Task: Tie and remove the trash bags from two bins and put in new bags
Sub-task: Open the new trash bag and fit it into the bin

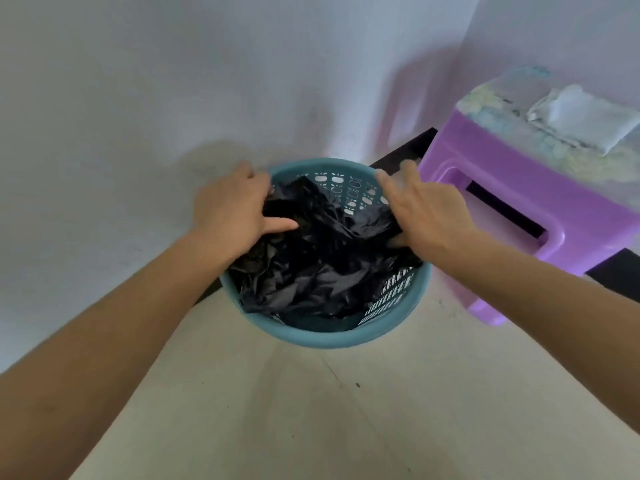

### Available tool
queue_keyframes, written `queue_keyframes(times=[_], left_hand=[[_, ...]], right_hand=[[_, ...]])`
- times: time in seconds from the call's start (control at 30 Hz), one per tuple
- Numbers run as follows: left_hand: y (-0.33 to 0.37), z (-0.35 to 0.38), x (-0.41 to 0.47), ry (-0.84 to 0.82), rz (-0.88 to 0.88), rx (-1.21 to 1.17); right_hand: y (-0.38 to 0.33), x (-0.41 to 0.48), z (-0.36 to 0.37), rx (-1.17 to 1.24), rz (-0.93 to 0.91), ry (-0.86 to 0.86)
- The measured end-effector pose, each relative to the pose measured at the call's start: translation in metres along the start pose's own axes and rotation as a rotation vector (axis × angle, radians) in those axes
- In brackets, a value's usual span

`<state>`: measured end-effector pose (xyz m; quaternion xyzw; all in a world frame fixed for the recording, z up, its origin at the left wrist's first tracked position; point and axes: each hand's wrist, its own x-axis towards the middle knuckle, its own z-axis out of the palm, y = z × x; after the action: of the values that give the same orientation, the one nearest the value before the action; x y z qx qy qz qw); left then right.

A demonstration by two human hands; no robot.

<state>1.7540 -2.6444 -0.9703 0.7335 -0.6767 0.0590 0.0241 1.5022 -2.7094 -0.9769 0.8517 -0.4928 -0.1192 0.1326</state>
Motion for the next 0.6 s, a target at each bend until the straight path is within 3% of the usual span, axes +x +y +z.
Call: queue_keyframes(times=[0.07, 0.13, 0.23, 0.4, 0.6], left_hand=[[-0.011, -0.006, -0.011, 0.091, -0.099, -0.031], [-0.021, 0.000, -0.019, 0.057, -0.130, -0.082], [-0.022, 0.017, -0.033, -0.009, 0.016, -0.163], [-0.015, 0.007, -0.046, -0.110, 0.114, -0.155], [0.000, -0.011, -0.026, -0.006, 0.007, -0.359]], right_hand=[[0.012, -0.009, 0.006, 0.045, 0.089, -0.023], [0.023, -0.018, 0.011, 0.060, 0.112, -0.046], [0.042, -0.029, 0.009, 0.036, 0.086, -0.048], [0.063, -0.047, -0.022, 0.335, 0.043, -0.404], [0.072, -0.041, -0.012, 0.429, 0.078, -0.124]])
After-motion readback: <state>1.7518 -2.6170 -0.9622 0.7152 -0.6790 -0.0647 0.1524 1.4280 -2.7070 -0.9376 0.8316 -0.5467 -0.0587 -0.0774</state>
